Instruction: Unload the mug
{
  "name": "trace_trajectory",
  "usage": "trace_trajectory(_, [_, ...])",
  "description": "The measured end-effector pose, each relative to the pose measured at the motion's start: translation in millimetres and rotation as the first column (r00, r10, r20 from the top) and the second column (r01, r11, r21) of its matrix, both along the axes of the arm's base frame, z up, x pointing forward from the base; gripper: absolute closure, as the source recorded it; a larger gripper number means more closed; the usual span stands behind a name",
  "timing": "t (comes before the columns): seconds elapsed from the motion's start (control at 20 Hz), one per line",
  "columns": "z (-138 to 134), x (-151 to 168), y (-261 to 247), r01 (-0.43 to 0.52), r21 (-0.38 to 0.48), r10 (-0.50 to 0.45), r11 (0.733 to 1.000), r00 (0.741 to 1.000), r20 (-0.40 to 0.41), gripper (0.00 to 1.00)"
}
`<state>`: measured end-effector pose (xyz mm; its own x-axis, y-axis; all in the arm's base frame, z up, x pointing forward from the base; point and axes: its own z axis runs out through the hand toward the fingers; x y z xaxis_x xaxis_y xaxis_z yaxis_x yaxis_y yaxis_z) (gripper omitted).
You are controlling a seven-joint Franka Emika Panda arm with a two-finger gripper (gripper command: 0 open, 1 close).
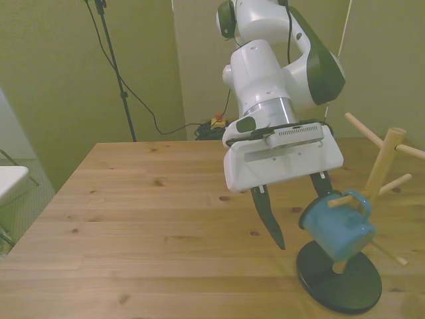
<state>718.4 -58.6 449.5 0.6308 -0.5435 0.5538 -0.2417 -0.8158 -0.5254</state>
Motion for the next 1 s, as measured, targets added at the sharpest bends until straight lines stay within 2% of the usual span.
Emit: trace_trajectory(1.0, [1.4, -4.4, -4.8, -0.066, 0.017, 0.066, 0.998, 0.998, -0.003, 1.0])
